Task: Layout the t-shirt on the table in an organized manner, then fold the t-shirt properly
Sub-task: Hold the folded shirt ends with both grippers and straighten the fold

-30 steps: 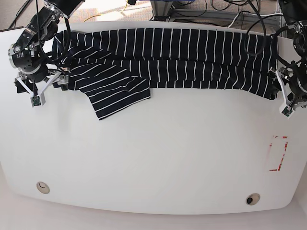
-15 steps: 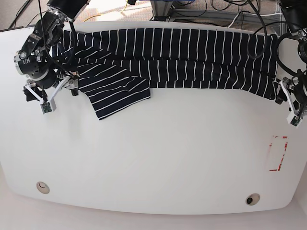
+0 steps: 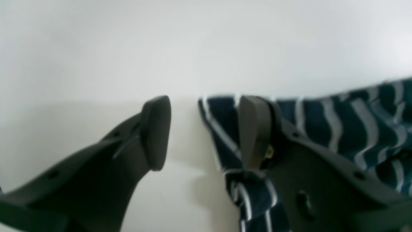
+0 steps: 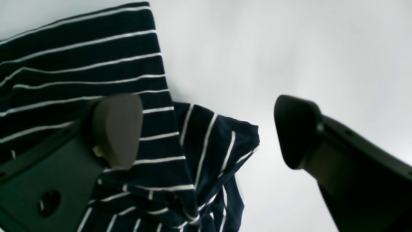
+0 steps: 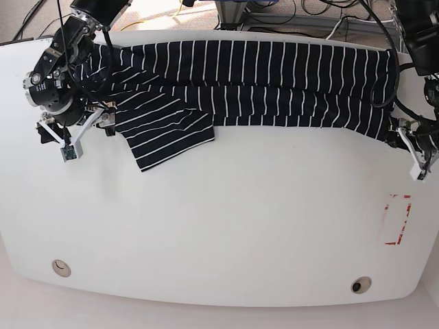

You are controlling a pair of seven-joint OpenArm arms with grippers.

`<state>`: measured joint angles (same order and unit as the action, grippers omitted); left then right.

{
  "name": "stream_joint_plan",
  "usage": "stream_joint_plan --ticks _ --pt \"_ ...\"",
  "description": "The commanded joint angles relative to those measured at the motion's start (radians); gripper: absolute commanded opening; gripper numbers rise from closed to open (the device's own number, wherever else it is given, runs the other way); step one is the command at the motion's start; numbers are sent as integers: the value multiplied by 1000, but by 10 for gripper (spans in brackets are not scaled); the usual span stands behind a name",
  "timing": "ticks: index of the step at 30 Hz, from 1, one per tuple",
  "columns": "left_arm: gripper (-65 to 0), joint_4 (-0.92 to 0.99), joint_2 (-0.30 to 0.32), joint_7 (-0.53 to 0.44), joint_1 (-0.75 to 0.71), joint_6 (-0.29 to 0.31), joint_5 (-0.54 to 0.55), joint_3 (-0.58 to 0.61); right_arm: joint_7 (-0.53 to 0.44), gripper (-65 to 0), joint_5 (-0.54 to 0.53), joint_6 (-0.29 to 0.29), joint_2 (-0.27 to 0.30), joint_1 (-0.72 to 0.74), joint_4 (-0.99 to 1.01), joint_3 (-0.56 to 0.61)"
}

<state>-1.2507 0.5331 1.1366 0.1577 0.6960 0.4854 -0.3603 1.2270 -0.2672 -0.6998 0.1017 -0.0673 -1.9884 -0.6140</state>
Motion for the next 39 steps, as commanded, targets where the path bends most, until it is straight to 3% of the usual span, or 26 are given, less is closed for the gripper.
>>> stream_joint_plan --ticks 1,21,24,28,39 --pt "-332 -1 22 -16 24 2 22 27 -20 -38 -4 2 14 11 -16 -7" --pt "-343 35 -6 -60 -13 2 20 77 -20 -40 -8 2 10 14 -16 -7" --pt "-429 32 -8 -60 -28 2 22 82 -20 -40 -8 2 10 14 -16 -7" --pt "-650 32 -8 -60 -31 2 22 82 -20 -40 -8 2 11 14 -16 -8" --pt "-650 -186 -6 -59 -100 2 26 71 -20 -40 -8 2 8 14 -16 -8"
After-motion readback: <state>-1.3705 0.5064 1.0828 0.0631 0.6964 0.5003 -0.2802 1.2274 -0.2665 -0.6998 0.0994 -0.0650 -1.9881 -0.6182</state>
